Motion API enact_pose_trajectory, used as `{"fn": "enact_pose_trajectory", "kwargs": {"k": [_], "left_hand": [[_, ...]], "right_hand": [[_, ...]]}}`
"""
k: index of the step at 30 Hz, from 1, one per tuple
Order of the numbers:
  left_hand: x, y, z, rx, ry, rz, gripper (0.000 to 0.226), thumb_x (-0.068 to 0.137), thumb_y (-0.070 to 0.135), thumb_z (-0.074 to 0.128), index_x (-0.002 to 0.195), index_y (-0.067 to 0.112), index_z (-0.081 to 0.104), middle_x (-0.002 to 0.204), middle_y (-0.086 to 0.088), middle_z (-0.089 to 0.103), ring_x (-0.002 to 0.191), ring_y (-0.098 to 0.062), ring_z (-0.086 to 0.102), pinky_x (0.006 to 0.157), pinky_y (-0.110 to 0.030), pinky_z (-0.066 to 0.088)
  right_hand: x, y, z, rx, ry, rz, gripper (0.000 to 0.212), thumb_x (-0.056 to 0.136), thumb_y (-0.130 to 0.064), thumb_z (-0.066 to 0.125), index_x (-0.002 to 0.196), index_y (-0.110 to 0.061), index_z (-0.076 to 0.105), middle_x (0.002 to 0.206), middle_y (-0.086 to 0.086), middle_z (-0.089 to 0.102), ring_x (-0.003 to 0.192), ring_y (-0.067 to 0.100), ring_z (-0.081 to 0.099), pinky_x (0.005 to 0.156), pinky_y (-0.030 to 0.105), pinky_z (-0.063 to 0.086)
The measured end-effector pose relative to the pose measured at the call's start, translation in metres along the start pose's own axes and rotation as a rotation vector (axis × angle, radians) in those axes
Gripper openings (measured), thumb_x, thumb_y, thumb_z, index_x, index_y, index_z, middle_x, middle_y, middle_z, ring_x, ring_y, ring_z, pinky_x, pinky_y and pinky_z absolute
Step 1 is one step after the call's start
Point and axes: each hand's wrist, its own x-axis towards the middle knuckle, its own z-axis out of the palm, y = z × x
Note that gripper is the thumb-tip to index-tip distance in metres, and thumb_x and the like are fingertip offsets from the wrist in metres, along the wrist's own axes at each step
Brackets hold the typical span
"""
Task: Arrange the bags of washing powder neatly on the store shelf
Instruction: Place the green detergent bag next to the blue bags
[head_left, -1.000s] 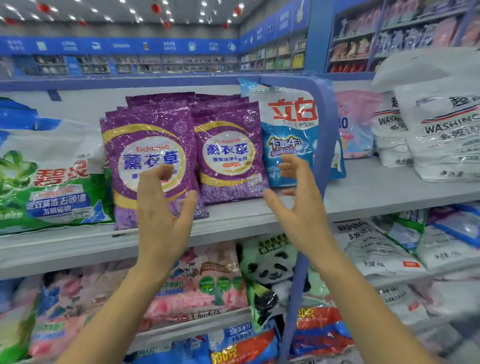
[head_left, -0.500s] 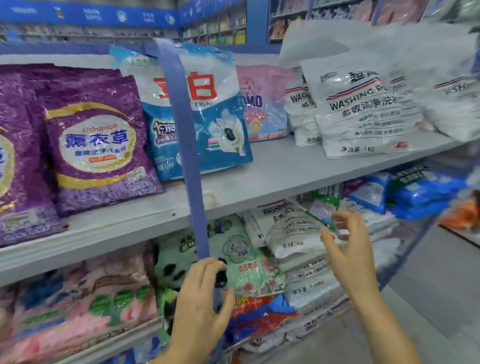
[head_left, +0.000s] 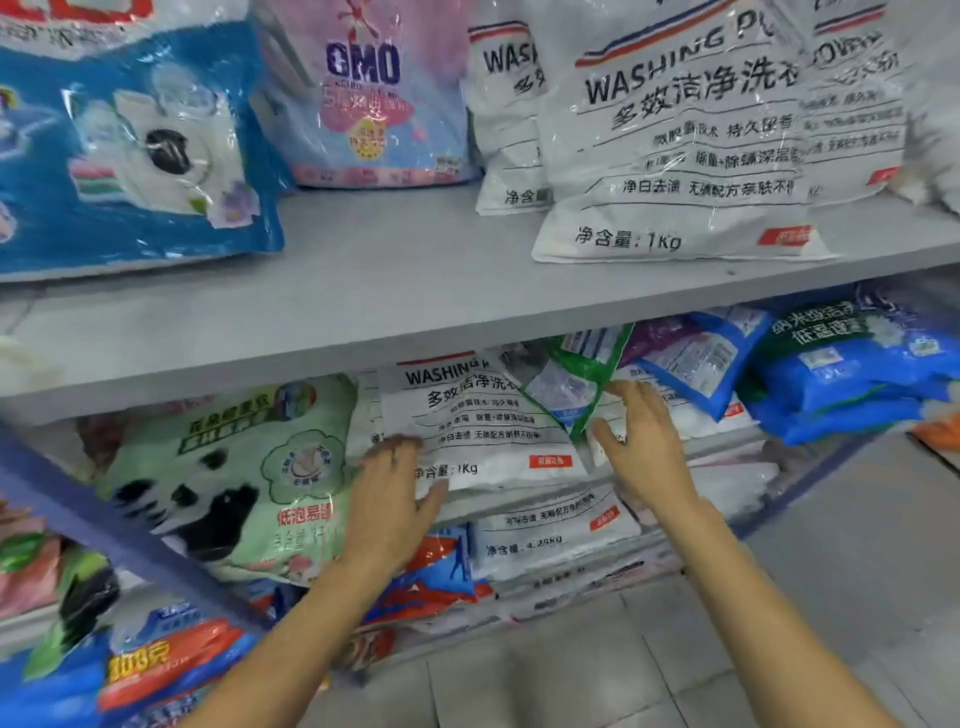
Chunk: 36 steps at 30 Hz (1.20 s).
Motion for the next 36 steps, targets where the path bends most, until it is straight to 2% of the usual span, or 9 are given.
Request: {"fn": "enact_pose_trajectory", "kwargs": {"k": [3,5,9,14,17,20,26,31,36], "left_hand": [[0.024,0.011,0.024,0.051,0.010,-0.021,0.049,0.088,0.037,0.055,0.125,0.005,0.049,0.128,-0.019,0.050,0.119,-0.036,0.047,0.100,-0.045,0.040],[0.035,0.012,0.038,0.094,-0.015,-0.084,0.057,0.089,0.044,0.046,0.133,0.007,0.044,0.138,-0.022,0.042,0.128,-0.038,0.040,0.106,-0.049,0.033],[0.039,0.003,0.059,0.251,-0.060,-0.116,0.063,0.089,0.051,0.031,0.133,0.009,0.047,0.139,-0.021,0.046,0.127,-0.038,0.043,0.103,-0.053,0.036],[0.038,-0.010,0.075,0.329,-0.004,-0.071,0.059,0.090,0.049,0.033,0.132,0.011,0.048,0.140,-0.018,0.046,0.129,-0.038,0.041,0.104,-0.053,0.032],[0.039,-0.012,0.081,0.345,0.016,-0.058,0.058,0.090,0.048,0.035,0.133,0.011,0.049,0.141,-0.017,0.046,0.130,-0.036,0.040,0.104,-0.053,0.032],[0.039,-0.013,0.082,0.346,0.037,-0.060,0.057,0.089,0.048,0.037,0.132,0.013,0.050,0.141,-0.015,0.045,0.130,-0.035,0.040,0.104,-0.052,0.032],[0.040,-0.013,0.082,0.344,0.034,-0.065,0.057,0.090,0.049,0.035,0.133,0.014,0.049,0.142,-0.014,0.045,0.131,-0.035,0.039,0.105,-0.051,0.032],[0.039,-0.012,0.082,0.333,0.026,-0.075,0.057,0.091,0.049,0.034,0.133,0.014,0.049,0.143,-0.013,0.044,0.133,-0.034,0.038,0.107,-0.050,0.030],[0.038,-0.009,0.076,0.352,-0.051,-0.074,0.059,0.091,0.049,0.031,0.135,0.012,0.047,0.144,-0.016,0.042,0.134,-0.036,0.036,0.107,-0.052,0.027]], "right_hand": [[0.027,0.018,0.012,-0.077,-0.080,-0.017,0.040,0.088,-0.016,0.059,0.125,-0.004,0.049,0.122,0.017,0.052,0.112,0.031,0.049,0.092,0.034,0.039],[0.039,0.023,0.021,-0.105,-0.081,-0.085,0.039,0.085,-0.013,0.064,0.120,0.000,0.053,0.117,0.021,0.056,0.105,0.035,0.054,0.087,0.036,0.044],[0.061,0.039,0.049,-0.155,-0.067,-0.211,0.045,0.074,-0.018,0.070,0.114,0.001,0.059,0.109,0.023,0.061,0.100,0.039,0.058,0.087,0.047,0.049],[0.082,0.044,0.077,-0.356,-0.031,-0.360,0.054,0.079,-0.043,0.048,0.117,-0.006,0.058,0.124,0.020,0.055,0.116,0.038,0.050,0.099,0.049,0.039],[0.087,0.050,0.094,-0.371,-0.036,-0.369,0.059,0.078,-0.048,0.055,0.123,-0.010,0.054,0.133,0.017,0.050,0.127,0.038,0.042,0.108,0.051,0.026],[0.091,0.056,0.101,-0.371,-0.015,-0.386,0.054,0.080,-0.049,0.055,0.119,-0.012,0.058,0.131,0.016,0.052,0.123,0.038,0.046,0.108,0.052,0.029],[0.093,0.053,0.101,-0.273,0.060,-0.380,0.034,0.087,-0.038,0.052,0.108,-0.016,0.068,0.124,0.014,0.061,0.114,0.036,0.056,0.101,0.051,0.038],[0.095,0.046,0.090,0.034,0.035,-0.361,0.032,0.087,-0.027,0.052,0.104,-0.008,0.071,0.118,0.019,0.063,0.109,0.039,0.059,0.097,0.055,0.040],[0.065,0.032,0.062,0.423,-0.160,-0.159,0.026,0.089,-0.016,0.057,0.111,-0.007,0.067,0.124,0.011,0.060,0.113,0.018,0.057,0.101,0.029,0.042]]}}
